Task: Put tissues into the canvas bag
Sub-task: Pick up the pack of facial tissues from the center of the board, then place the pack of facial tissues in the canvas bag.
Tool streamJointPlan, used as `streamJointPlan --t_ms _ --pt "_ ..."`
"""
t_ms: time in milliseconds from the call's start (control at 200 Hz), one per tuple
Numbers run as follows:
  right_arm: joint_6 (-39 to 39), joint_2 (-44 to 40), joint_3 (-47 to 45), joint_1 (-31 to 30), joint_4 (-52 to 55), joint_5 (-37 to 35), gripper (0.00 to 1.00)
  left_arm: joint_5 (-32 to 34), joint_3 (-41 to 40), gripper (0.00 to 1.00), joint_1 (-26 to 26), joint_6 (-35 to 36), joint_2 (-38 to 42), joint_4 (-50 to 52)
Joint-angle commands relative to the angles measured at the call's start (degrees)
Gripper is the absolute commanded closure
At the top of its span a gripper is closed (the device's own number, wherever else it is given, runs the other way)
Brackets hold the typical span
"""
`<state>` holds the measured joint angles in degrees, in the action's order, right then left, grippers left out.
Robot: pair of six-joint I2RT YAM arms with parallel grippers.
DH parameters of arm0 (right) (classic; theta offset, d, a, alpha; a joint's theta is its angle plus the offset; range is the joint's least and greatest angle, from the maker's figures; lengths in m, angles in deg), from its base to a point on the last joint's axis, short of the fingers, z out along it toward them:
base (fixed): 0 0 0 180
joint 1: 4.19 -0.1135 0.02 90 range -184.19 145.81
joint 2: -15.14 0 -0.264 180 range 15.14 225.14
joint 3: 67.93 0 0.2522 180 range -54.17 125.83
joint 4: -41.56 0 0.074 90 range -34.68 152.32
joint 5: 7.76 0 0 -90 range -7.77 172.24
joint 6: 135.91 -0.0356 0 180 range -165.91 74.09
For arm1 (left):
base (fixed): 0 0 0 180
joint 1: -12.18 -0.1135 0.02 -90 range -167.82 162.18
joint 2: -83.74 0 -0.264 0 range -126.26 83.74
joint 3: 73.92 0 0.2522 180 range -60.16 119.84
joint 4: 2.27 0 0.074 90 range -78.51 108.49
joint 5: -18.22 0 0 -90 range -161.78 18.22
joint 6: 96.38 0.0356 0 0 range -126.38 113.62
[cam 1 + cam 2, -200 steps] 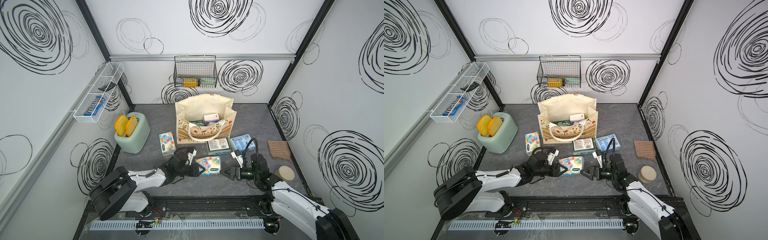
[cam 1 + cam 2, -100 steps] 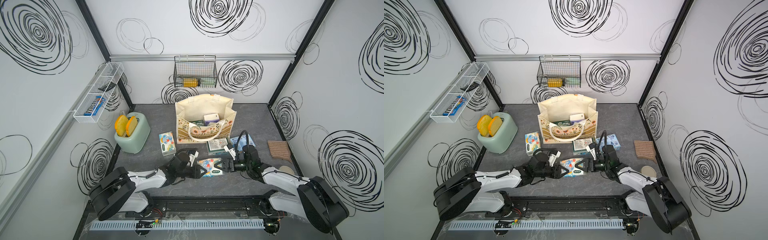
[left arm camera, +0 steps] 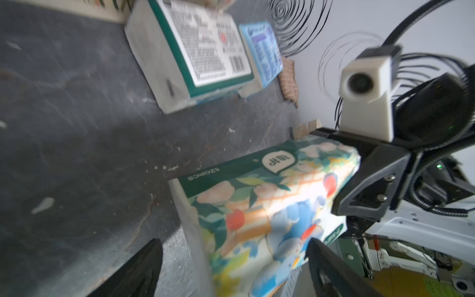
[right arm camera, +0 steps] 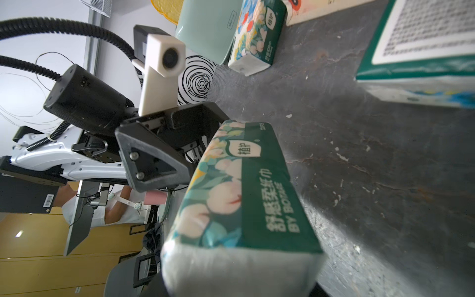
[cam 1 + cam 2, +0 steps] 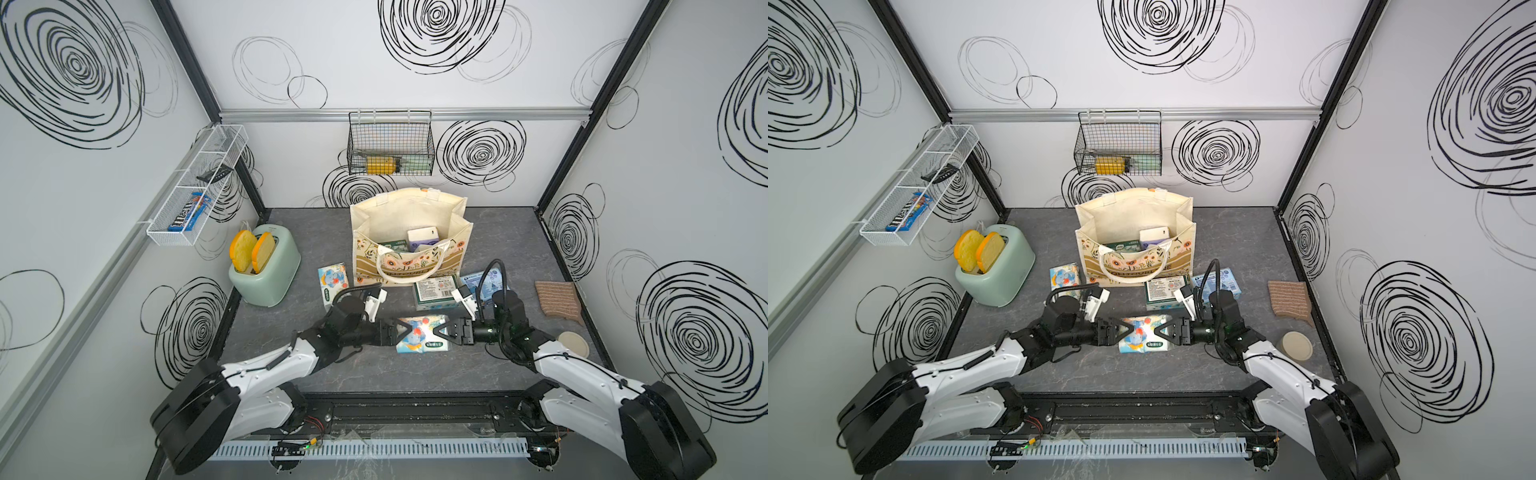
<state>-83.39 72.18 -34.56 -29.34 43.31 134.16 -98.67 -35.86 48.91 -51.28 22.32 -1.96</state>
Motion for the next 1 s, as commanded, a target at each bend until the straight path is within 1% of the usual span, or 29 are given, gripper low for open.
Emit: streamJointPlan --t_ms 0,40,100,215,265,330,380,435,505,600,676,731,851,891,931,951,956,966,976,996 --pt "6.06 -4.46 7.0 2.97 9.03 0.07 0.5 -1.77 4.33 0.04 -5.68 4.87 9.85 10.3" --pt "6.7 -6.11 9.55 4.05 9.98 -0.13 0.5 -1.91 5.18 0.01 -7.84 6.58 13.35 13.74" --pt "7.38 -7.08 15.69 5.37 11.9 0.32 0.5 -3.24 6.39 0.01 -10.99 9.04 17.31 18.4" --pt "8.27 -3.27 28.73 5.9 14.15 3.49 0.49 -6.84 9.23 0.02 -16.22 13.39 21.03 26.76" --pt "7.86 -1.14 33.64 5.94 13.2 3.49 0.49 -8.99 9.87 0.02 -17.35 14.09 22.51 27.6" --pt "8.47 2.78 40.83 6.07 13.54 2.02 0.48 -12.61 10.62 0.02 -18.08 14.45 24.54 27.24" --pt "10.48 7.06 47.22 6.32 15.64 0.42 0.48 -14.27 11.76 0.02 -18.49 15.82 26.0 27.99" --pt "14.24 12.5 54.15 6.17 18.92 -2.17 0.48 -15.14 13.23 0.02 -18.74 18.64 27.5 29.52" --pt "18.39 19.28 60.78 5.98 22.66 -7.63 0.48 -14.62 14.29 0.01 -18.81 21.59 29.3 30.37" --pt "22.32 28.56 70.38 5.92 28.26 -11.98 0.48 -16.79 11.73 0.01 -18.85 19.99 31.85 25.95" --pt "24.37 35.26 78.4 5.82 33.85 -13.88 0.47 -16.4 10.52 0.01 -18.81 18.19 33.94 24.81" --pt "24.88 38.46 81.75 5.68 35.32 -13.95 0.46 -16.32 10.51 0.01 -18.67 18.35 35.05 24.78" --pt "24.09 42.63 85.6 5.15 36.11 -13.1 0.45 -15.92 9.81 0.01 -18.19 17.58 34.78 24.0" --pt "24.25 44.02 87.11 4.99 37.01 -13.08 0.42 -15.77 9.85 0.01 -18.25 17.7 34.58 24.08" --pt "24.97 45.35 88.37 4.78 38.13 -12.83 0.35 -15.65 9.9 0.02 -18.2 17.81 34.53 24.08" --pt "25.29 45.97 89.09 4.69 38.95 -12.81 0.29 -15.71 9.81 0.02 -18.19 17.7 34.53 23.96" --pt "25.29 45.97 89.09 4.69 38.95 -12.81 0.29 -15.72 9.81 0.02 -18.23 17.72 34.53 23.94" --pt "25.67 46.36 89.66 4.68 39.72 -12.93 0.24 -15.71 9.81 0.01 -18.2 17.74 34.58 23.92" --pt "25.73 46.47 89.87 4.63 39.89 -13.0 0.23 -15.75 9.74 0.02 -18.23 17.72 34.59 23.85" --pt "26.15 46.77 90.49 4.59 40.79 -13.42 0.13 -15.78 9.72 0.02 -18.2 17.66 34.6 23.83"
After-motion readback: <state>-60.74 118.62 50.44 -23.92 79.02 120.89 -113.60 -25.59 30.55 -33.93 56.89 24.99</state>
